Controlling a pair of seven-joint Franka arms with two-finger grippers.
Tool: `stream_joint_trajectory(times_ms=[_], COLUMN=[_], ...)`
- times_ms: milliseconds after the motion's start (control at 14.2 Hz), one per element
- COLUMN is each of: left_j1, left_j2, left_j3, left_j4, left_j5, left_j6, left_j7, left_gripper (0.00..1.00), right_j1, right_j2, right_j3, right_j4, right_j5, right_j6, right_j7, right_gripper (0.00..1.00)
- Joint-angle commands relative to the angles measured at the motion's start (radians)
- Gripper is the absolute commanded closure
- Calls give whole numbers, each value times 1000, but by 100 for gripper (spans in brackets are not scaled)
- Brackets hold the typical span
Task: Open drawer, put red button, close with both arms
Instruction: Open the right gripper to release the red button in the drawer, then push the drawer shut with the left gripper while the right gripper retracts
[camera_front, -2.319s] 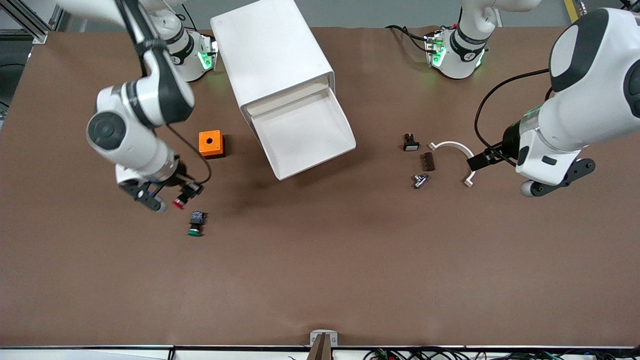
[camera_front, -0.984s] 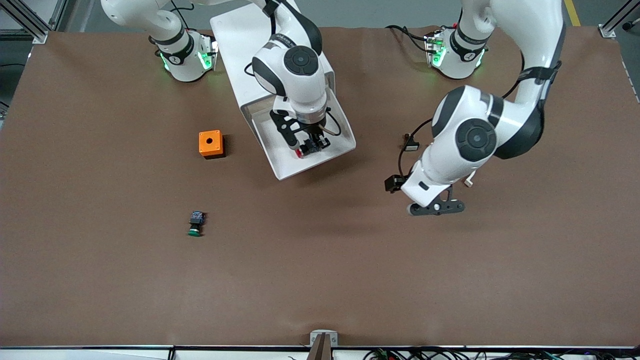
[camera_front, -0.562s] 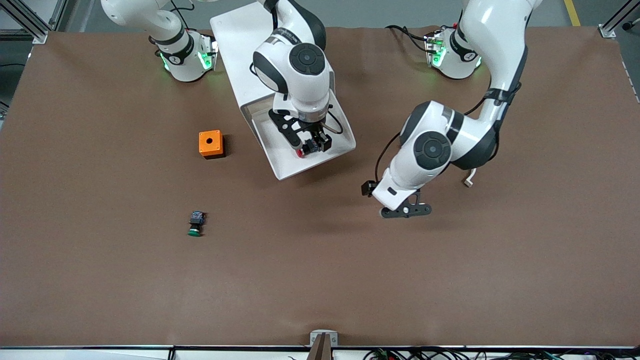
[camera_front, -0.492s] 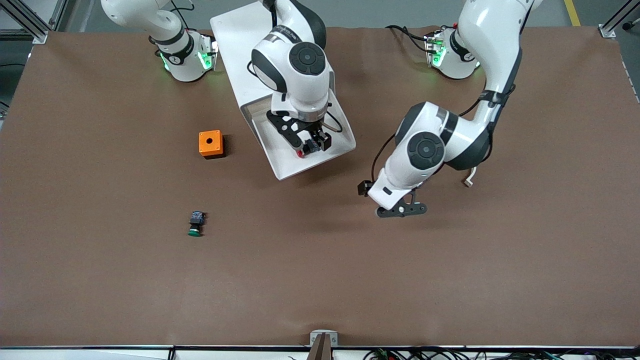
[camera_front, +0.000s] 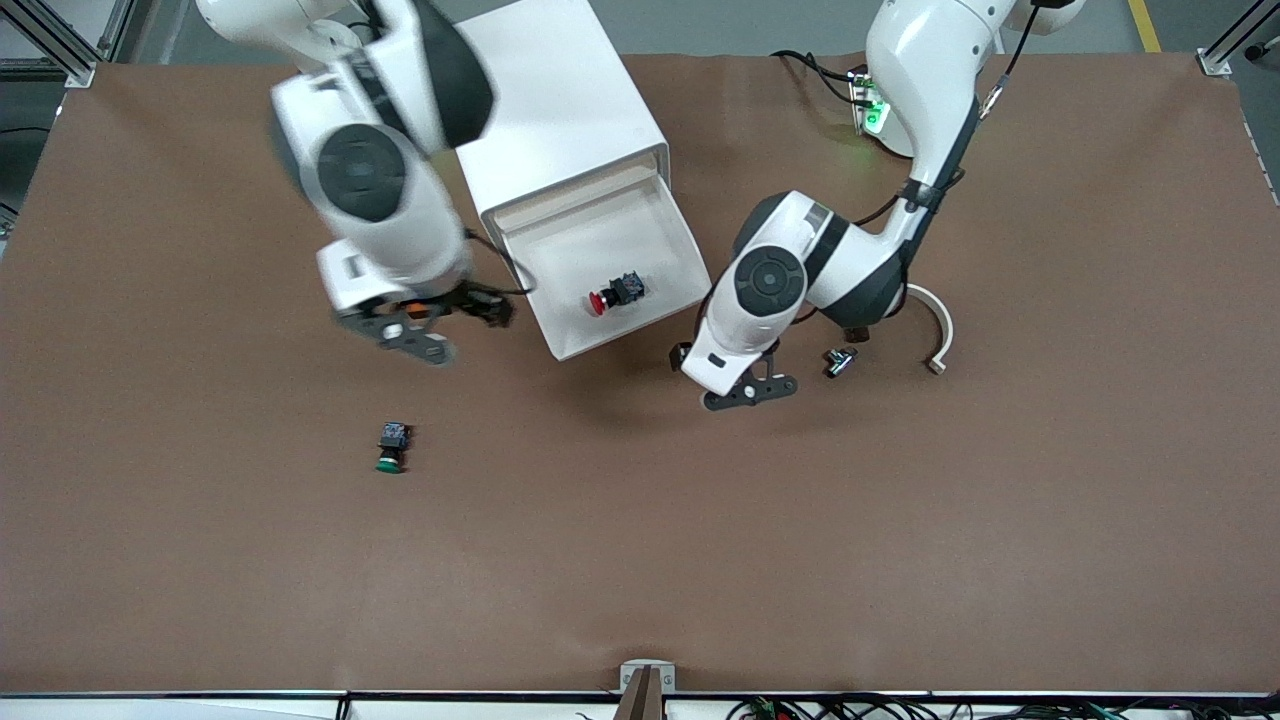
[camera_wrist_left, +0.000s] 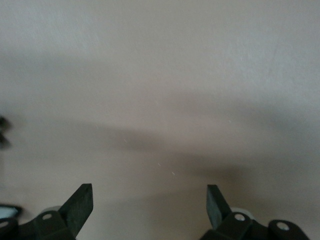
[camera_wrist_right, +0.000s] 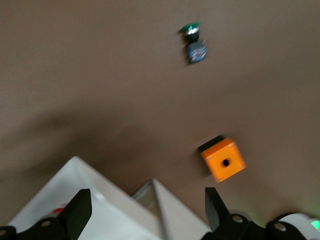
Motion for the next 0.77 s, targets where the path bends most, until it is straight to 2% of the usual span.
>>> stream_joint_trajectory(times_ms=[0,351,492,703], left_j1=[-73,-174,-185,-187], left_j2=[8,8,9,9], left_j3=[3,-24,-70,-150], left_j4=[11,8,3,3], left_j5=[11,10,8,8], left_j6=[1,-11,-13,-13], left_j7=[-149,-347,-447,-569], left_gripper=[0,0,0,0], right_j1=[-149,-379,-444,-455], right_j2=[-70,-128,-134,-142], right_j3=[24,22,24,24], right_j4=[-22,-24,-16,-15], right_j5=[-1,-10,-4,-10], right_j6=[-47,-121,-156,-167], right_j7=[-249,-622,-670,-661], right_gripper=[0,0,0,0])
